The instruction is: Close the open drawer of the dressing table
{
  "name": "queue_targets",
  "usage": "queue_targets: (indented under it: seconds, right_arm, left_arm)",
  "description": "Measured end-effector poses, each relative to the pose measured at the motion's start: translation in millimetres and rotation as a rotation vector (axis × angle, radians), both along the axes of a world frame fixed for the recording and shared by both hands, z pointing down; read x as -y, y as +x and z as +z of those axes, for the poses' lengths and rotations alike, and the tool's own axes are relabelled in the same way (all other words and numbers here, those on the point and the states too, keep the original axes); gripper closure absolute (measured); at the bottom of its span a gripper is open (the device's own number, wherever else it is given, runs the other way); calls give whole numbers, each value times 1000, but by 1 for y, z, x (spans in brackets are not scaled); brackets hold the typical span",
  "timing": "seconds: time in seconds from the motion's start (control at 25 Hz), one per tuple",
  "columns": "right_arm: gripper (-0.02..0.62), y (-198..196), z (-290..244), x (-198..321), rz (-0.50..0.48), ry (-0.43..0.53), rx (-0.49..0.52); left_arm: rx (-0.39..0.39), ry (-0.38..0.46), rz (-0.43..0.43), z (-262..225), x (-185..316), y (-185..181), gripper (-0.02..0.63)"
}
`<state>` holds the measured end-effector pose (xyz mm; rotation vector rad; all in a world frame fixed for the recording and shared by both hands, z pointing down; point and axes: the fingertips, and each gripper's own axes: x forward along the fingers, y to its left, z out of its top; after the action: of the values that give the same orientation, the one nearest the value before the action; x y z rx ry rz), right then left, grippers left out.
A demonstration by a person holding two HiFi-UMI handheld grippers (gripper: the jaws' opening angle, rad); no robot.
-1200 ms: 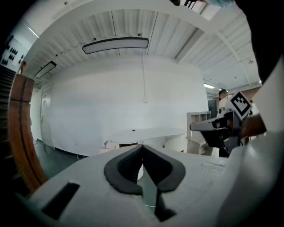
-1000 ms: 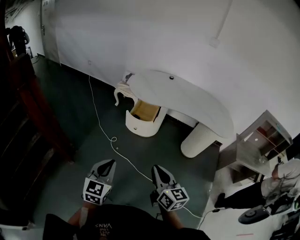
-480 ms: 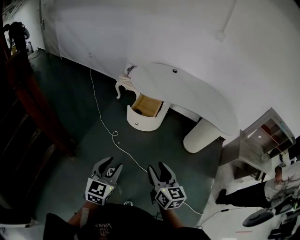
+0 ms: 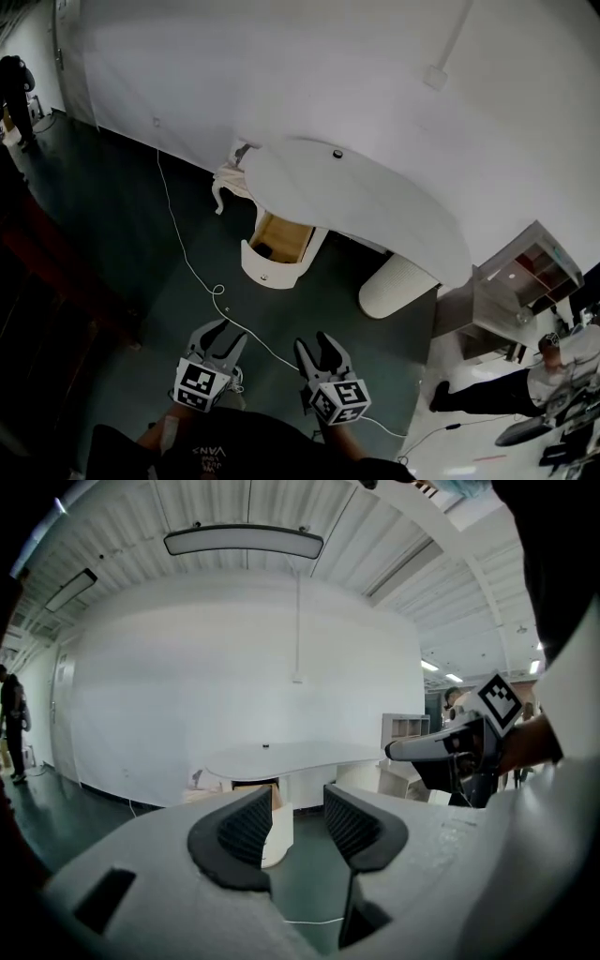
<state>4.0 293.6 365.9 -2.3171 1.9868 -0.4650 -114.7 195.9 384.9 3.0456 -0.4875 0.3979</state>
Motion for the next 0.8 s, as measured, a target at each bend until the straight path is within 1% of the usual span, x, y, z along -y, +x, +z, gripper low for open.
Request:
queue_targets:
  seconds: [0.24, 0.32, 0.52, 0.68, 0.8]
  right_arm:
    - [385, 29, -11, 62, 61, 10, -2]
    - [385, 36, -8, 78, 80, 21, 13]
    - [385, 51, -5, 107, 142, 17, 23]
    - [385, 62, 1, 119, 175, -13, 26]
    - [385, 73, 1, 129, 184, -25, 22]
  left_arm:
    - [28, 8, 66, -4, 70, 36, 437]
    - [32, 7, 90, 0, 87, 46, 437]
    - [39, -6, 148, 15, 121, 67, 436]
    - [43, -24, 170, 24, 143, 84, 433]
    - [62, -37, 172, 33, 153, 96, 431]
